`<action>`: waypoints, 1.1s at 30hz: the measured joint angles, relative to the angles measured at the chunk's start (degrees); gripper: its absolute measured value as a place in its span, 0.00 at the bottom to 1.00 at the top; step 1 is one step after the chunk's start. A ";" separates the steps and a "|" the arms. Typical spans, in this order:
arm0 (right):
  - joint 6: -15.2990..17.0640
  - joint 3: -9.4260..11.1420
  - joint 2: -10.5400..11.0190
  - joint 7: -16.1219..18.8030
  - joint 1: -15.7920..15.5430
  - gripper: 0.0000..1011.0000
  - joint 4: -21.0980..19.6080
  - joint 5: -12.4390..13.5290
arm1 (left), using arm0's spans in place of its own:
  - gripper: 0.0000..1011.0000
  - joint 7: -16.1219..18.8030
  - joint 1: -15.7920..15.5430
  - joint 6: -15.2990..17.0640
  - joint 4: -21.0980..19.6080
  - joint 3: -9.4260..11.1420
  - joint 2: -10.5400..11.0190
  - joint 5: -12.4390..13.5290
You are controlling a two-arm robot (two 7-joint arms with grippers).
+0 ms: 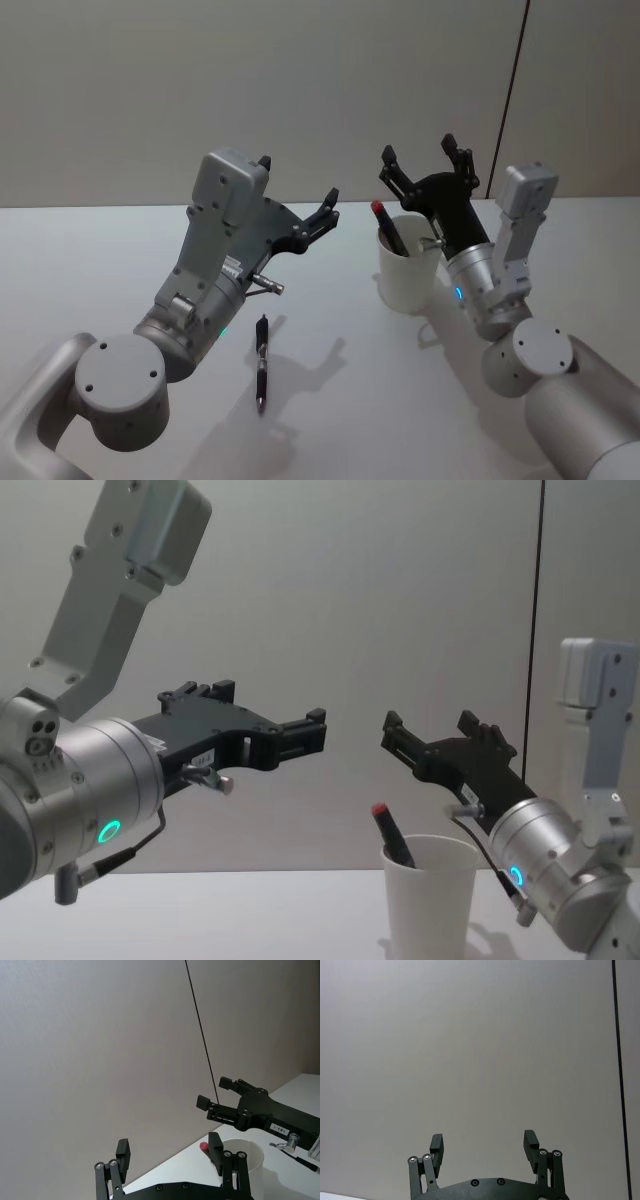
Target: Place the pen into the pen holder.
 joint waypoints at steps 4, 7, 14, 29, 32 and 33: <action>2.20 0.36 0.48 -0.37 -1.18 0.99 -2.69 -0.61 | 0.99 0.00 0.00 0.00 0.00 0.00 0.00 0.00; 4.05 0.70 0.93 -0.64 -2.23 0.99 -5.08 -1.06 | 0.99 0.00 0.00 0.00 0.00 0.00 0.00 0.00; 9.51 1.75 2.20 -1.38 -4.84 0.99 -11.20 -2.23 | 0.99 0.00 0.00 0.00 0.00 0.00 0.00 0.00; 20.01 4.94 5.54 -2.22 -10.00 0.99 -22.94 -4.47 | 0.99 0.00 0.00 0.00 0.00 0.00 0.00 0.00; 21.61 5.62 6.21 -2.24 -10.74 0.99 -24.67 -4.86 | 0.99 0.00 0.00 0.00 0.00 0.00 0.00 0.00; 21.93 5.76 6.36 -2.24 -10.87 0.99 -24.98 -4.96 | 0.99 0.00 0.00 0.00 0.00 0.00 0.00 0.00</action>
